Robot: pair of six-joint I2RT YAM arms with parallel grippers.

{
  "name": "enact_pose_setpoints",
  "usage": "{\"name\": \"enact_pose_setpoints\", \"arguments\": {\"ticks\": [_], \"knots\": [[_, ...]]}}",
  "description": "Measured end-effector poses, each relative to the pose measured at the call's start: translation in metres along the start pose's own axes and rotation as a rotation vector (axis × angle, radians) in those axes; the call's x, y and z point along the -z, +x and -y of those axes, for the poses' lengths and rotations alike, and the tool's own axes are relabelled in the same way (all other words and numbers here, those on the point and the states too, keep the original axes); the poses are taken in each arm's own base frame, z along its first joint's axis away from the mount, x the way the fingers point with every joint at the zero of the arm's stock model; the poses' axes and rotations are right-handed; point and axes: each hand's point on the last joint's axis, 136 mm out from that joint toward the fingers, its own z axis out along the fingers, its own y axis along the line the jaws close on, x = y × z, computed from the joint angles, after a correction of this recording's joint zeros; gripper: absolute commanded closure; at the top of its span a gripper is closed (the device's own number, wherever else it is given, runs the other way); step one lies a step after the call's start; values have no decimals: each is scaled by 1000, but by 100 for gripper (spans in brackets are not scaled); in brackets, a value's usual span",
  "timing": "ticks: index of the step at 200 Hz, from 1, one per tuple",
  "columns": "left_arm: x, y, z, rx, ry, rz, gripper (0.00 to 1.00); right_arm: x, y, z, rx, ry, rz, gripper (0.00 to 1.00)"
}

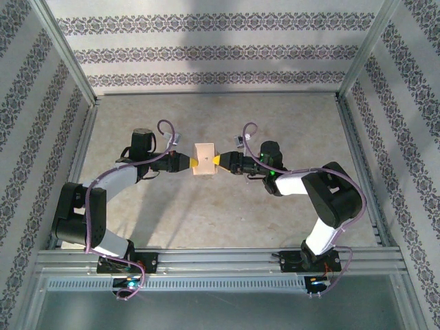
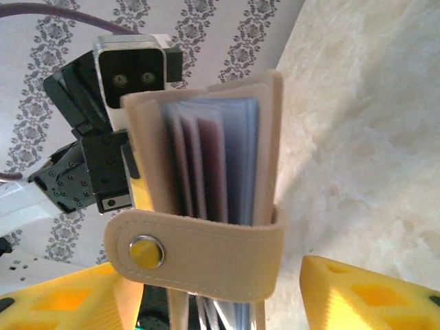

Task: Put the credit cards into the card holder
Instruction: Close the button on the card holder.

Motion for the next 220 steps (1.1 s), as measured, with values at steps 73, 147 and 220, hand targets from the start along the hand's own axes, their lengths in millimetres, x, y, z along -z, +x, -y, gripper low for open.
{"name": "enact_pose_setpoints", "arguments": {"ticks": [73, 147, 220], "knots": [[0, 1, 2, -2, 10, -4, 100, 1, -13, -22, 38, -95, 13, 31], [0, 1, 2, -1, 9, -4, 100, 0, -19, -28, 20, -138, 21, 43], [0, 6, -5, 26, -18, -13, 100, -1, -12, -27, 10, -137, 14, 40]]}}
